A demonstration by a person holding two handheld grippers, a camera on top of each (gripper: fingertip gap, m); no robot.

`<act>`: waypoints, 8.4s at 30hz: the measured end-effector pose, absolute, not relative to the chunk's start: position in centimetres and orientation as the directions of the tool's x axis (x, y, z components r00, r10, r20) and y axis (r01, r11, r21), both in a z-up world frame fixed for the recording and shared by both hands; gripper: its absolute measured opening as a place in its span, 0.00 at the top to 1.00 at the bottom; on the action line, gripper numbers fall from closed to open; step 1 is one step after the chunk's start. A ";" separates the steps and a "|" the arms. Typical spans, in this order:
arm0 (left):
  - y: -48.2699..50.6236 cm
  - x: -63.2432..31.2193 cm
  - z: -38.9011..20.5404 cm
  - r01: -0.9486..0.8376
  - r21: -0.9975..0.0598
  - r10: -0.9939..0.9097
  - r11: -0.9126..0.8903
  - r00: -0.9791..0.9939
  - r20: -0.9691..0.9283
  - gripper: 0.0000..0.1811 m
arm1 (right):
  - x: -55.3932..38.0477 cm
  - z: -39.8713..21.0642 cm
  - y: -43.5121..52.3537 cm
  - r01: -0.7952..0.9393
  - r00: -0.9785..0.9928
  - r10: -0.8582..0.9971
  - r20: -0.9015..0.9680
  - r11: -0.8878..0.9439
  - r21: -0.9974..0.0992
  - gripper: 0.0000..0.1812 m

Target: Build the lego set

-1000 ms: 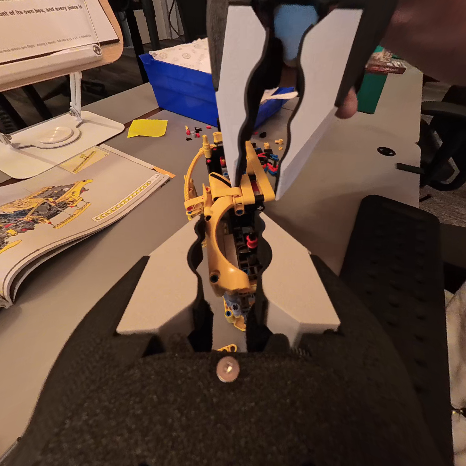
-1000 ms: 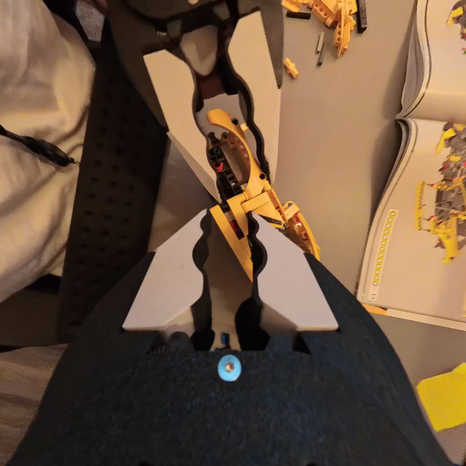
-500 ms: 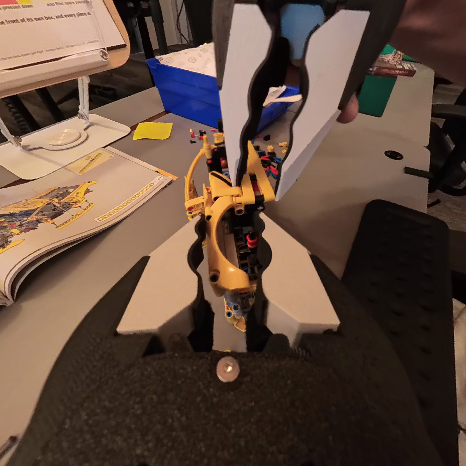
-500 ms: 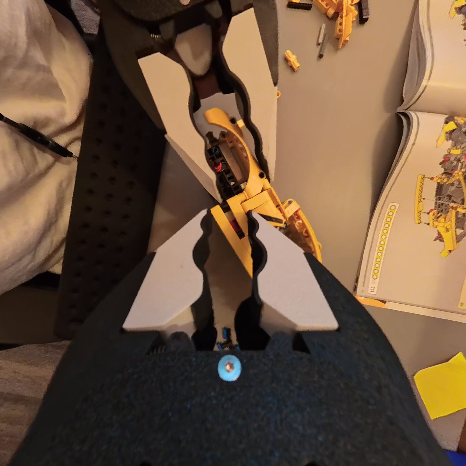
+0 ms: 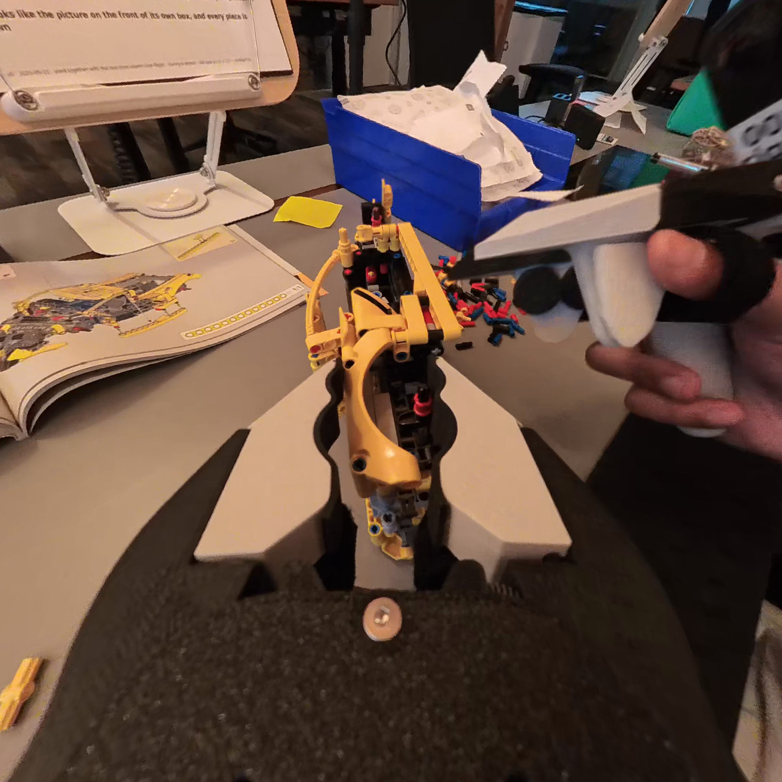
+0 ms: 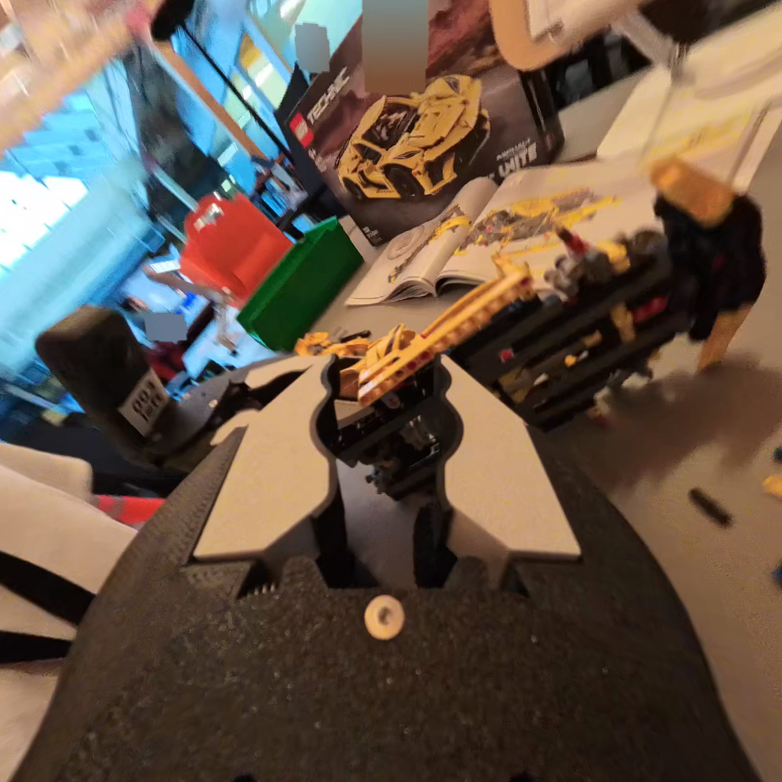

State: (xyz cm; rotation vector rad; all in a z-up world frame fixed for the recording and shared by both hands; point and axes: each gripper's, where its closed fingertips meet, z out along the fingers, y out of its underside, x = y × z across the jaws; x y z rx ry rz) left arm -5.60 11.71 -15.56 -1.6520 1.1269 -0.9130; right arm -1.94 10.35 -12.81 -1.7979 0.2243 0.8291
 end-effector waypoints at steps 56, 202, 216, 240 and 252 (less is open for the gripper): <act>15.0 4.4 -14.8 -0.260 -0.891 -0.780 0.373 -0.608 -0.149 0.97 | 4.4 -14.5 15.6 -0.679 0.298 0.227 -0.927 -0.632 -0.374 0.96; 11.2 0.6 -15.0 -0.222 -0.654 -0.296 0.723 -0.955 -0.003 0.64 | 1.1 -15.4 8.0 0.028 0.997 0.074 -0.025 -0.642 -0.767 0.65; 15.4 1.3 -15.0 -0.301 -0.798 -0.437 0.522 -0.898 0.053 0.75 | 0.9 -15.2 15.6 0.092 0.984 0.175 -0.043 -0.694 -0.714 0.76; 15.5 -7.5 -12.5 -0.462 -0.884 -0.824 0.074 -0.528 0.207 0.75 | 0.9 -15.5 17.5 0.027 0.989 0.118 -0.087 -0.732 -0.680 0.78; 16.5 -0.9 -14.0 -0.422 -0.906 -0.969 0.017 -0.229 0.088 0.85 | 1.7 -13.8 13.3 0.020 0.905 0.346 -0.249 -0.617 -0.787 0.81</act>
